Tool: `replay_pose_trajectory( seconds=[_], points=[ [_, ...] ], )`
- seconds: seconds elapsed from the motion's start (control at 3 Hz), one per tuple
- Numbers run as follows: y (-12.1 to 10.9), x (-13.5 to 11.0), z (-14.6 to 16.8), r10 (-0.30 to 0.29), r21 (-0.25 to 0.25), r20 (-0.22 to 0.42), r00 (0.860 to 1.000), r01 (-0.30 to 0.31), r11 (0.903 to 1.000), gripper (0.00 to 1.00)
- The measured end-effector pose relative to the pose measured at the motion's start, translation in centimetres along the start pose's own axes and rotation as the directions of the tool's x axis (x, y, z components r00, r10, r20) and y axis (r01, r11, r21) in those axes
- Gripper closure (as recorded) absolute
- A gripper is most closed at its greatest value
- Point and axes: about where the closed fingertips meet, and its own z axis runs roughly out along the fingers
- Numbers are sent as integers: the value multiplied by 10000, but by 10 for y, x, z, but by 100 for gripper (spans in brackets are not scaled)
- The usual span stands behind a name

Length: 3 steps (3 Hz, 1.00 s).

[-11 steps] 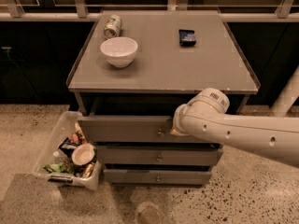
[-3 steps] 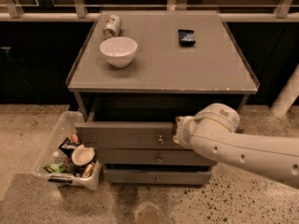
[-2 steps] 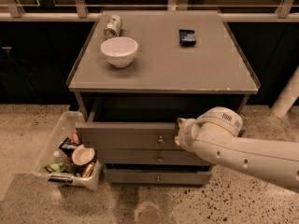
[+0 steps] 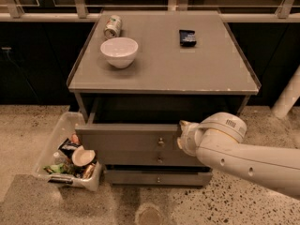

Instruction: Open top drawer

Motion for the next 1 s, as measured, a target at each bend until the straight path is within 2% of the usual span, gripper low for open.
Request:
replay_pose_trajectory(
  seconds=[1.0],
  points=[
    [2,0,-7,38,-1,7,10000,-38,10000,100]
  ],
)
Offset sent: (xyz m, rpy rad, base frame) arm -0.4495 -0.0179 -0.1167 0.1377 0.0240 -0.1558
